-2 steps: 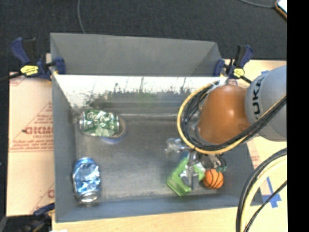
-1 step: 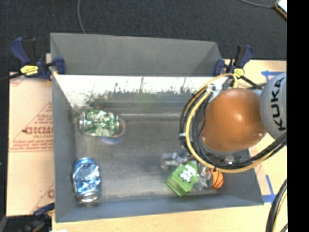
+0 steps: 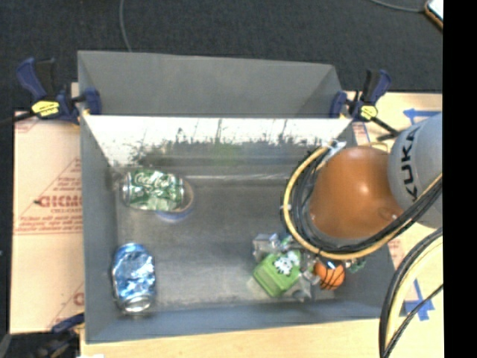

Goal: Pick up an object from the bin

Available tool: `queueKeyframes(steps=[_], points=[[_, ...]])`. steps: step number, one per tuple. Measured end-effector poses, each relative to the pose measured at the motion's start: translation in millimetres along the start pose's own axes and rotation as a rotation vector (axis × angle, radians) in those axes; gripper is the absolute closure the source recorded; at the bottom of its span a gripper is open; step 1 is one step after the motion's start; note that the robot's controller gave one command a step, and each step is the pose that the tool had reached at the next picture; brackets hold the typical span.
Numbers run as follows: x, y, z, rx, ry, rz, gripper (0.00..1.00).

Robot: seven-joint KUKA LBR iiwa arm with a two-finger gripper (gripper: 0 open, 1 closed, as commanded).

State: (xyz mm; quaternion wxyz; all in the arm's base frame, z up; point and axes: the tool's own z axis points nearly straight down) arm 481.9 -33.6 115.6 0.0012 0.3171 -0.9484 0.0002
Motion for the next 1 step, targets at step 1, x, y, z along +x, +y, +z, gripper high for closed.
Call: queueKeyframes(steps=[1], points=[[-8.3, -5.4, 44.1, 0.01, -0.007, -0.63, 0.0]])
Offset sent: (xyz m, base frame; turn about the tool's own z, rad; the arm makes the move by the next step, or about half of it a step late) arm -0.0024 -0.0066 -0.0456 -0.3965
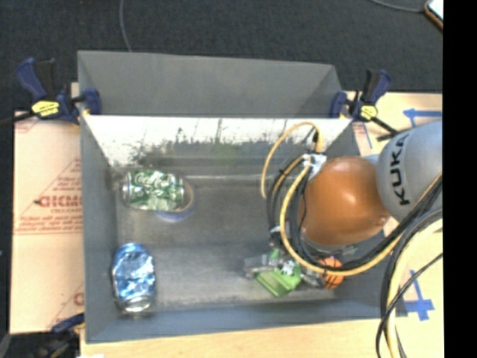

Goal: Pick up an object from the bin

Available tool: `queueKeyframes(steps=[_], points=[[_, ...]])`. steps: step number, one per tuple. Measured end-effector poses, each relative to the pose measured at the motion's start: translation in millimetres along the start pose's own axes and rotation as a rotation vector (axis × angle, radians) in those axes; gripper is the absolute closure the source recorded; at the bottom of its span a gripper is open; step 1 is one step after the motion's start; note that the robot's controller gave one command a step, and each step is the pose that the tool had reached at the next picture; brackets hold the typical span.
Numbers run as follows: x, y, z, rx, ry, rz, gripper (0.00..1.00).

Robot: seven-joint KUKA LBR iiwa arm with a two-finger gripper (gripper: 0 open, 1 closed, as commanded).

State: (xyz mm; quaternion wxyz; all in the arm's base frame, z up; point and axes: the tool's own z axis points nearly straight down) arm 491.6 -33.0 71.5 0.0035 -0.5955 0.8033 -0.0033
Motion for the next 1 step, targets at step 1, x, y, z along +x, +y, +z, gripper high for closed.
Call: queueKeyframes(steps=[1], points=[[9.1, 7.7, -1.0, -0.007, 0.003, 0.235, 1.0]])
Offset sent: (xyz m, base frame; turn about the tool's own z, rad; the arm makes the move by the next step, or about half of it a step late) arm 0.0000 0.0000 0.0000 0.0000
